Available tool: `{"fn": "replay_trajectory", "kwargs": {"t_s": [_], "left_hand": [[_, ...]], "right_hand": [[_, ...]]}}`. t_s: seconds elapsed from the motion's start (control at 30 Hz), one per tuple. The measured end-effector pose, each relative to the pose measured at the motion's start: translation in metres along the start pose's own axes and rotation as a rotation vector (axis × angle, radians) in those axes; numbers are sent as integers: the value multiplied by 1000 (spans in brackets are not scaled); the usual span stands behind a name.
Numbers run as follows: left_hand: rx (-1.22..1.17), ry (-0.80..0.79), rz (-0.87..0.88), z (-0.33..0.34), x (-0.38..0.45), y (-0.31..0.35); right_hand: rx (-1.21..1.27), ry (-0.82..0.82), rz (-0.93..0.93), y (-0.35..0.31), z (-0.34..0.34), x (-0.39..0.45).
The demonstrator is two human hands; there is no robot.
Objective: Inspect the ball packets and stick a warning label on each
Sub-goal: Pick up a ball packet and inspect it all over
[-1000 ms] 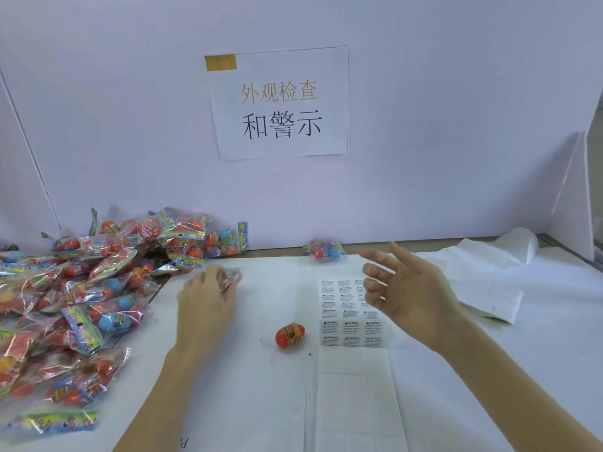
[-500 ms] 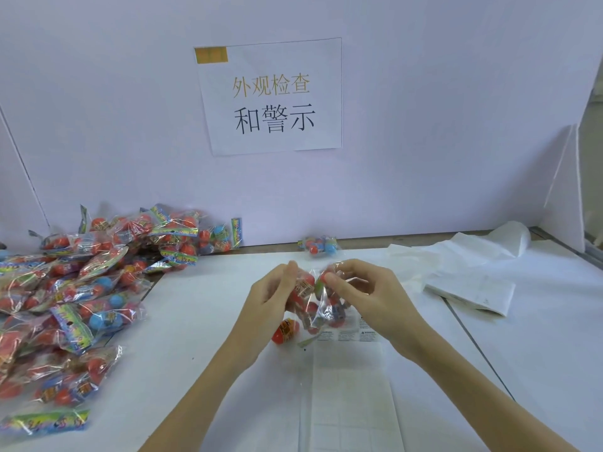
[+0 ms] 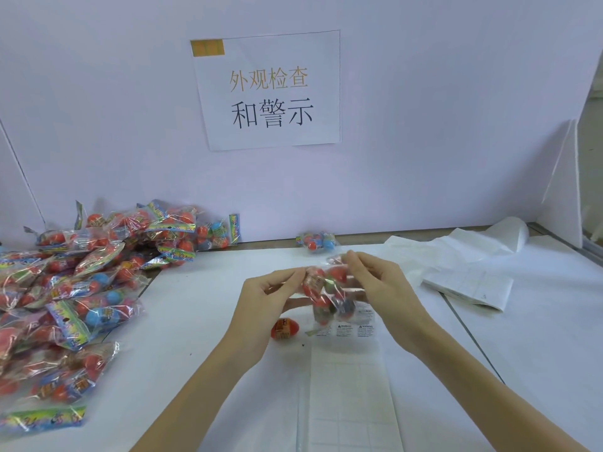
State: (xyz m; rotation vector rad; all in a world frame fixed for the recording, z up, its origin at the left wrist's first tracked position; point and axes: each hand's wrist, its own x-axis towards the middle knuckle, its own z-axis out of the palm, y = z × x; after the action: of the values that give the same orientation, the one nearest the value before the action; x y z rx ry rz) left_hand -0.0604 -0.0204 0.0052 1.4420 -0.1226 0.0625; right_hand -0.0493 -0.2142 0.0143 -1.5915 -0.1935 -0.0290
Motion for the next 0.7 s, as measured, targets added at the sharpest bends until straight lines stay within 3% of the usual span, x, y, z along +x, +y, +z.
{"fn": "replay_trajectory", "kwargs": {"t_s": [0.13,0.33,0.7], "left_hand": [[-45,5,-40,-6,2,1],[195,10,3,-4,2,0],[120,289,31,1,4,-1]], "right_hand": [[-47,-107,75,-1,-3,-1],[-179,-207,-10,-3,-7,-5],[-36,-24,50,-4,-4,1]]}}
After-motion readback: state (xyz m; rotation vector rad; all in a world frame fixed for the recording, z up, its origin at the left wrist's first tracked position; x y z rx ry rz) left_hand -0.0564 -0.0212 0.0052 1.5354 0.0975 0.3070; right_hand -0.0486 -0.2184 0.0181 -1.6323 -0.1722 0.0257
